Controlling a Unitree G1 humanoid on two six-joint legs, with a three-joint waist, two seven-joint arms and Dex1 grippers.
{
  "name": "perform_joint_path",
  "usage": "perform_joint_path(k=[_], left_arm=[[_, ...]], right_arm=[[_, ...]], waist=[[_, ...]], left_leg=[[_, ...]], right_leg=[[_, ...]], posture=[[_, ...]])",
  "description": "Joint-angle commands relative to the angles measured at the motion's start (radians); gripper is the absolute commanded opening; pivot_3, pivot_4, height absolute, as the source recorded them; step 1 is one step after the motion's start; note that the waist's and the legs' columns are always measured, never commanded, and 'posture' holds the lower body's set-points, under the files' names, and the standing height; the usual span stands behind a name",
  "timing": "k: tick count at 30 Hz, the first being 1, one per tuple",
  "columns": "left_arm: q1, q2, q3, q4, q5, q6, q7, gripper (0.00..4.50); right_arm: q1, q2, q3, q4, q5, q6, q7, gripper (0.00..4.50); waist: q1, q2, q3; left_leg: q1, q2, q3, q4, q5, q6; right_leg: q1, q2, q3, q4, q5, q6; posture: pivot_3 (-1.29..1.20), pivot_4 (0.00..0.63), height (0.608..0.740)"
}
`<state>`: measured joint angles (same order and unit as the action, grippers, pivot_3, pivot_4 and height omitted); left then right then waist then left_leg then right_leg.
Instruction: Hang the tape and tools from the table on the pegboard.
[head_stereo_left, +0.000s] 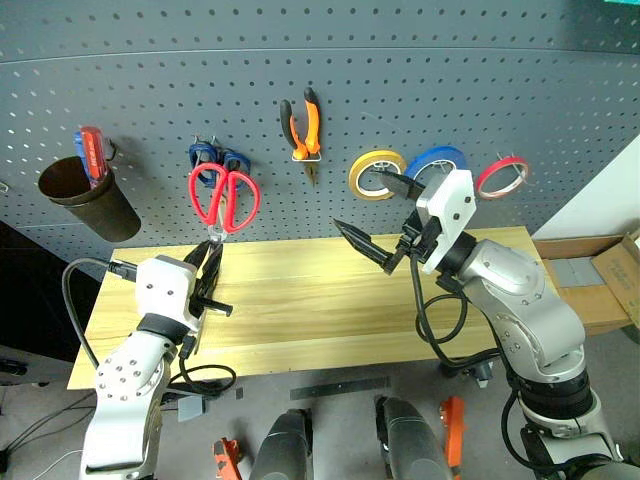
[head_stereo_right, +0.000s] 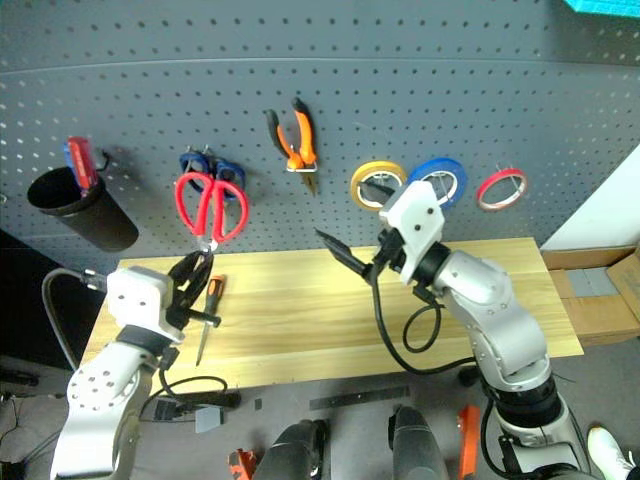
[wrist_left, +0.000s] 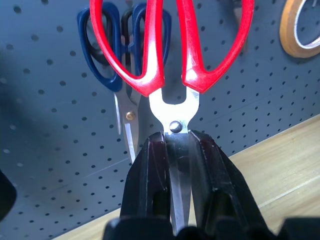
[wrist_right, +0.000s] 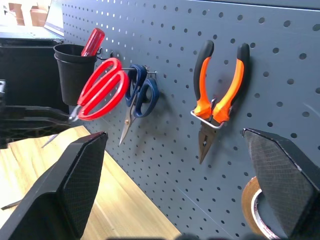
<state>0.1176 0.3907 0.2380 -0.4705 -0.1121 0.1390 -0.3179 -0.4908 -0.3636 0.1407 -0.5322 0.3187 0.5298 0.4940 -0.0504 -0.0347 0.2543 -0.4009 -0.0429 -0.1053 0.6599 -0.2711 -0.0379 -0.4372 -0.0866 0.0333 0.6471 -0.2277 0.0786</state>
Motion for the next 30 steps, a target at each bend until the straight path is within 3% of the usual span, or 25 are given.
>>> perform_joint_path(k=[1, 14, 30], left_arm=[[0.015, 0.003, -0.011, -0.080, 0.016, -0.035, 0.001, 0.24], [-0.012, 0.021, 0.067, -0.151, -0.024, 0.038, 0.008, 0.24], [-0.133, 0.043, 0.041, -0.023, 0.002, 0.124, 0.004, 0.24]], right_arm=[[0.002, -0.003, -0.022, -0.018, 0.003, -0.036, 0.008, 4.50], [-0.033, 0.024, -0.029, -0.016, 0.055, -0.016, 0.011, 4.50], [-0.067, -0.008, -0.031, -0.032, 0.149, 0.001, 0.079, 4.50]], waist=[[0.001, 0.000, 0.000], [0.002, 0.000, 0.000], [0.000, 0.000, -0.001]], left_leg=[[0.000, 0.000, 0.000, 0.000, 0.000, 0.000], [0.000, 0.000, 0.000, 0.001, 0.000, 0.000], [0.001, 0.000, 0.000, 0.001, 0.000, 0.000]], right_leg=[[0.000, 0.000, 0.000, 0.000, 0.000, 0.000], [0.000, 0.001, 0.000, 0.001, 0.000, 0.000], [0.000, 0.001, 0.000, 0.002, 0.000, 0.000]], posture=[[-0.03, 0.220, 0.740], [-0.02, 0.216, 0.740], [-0.04, 0.217, 0.740]])
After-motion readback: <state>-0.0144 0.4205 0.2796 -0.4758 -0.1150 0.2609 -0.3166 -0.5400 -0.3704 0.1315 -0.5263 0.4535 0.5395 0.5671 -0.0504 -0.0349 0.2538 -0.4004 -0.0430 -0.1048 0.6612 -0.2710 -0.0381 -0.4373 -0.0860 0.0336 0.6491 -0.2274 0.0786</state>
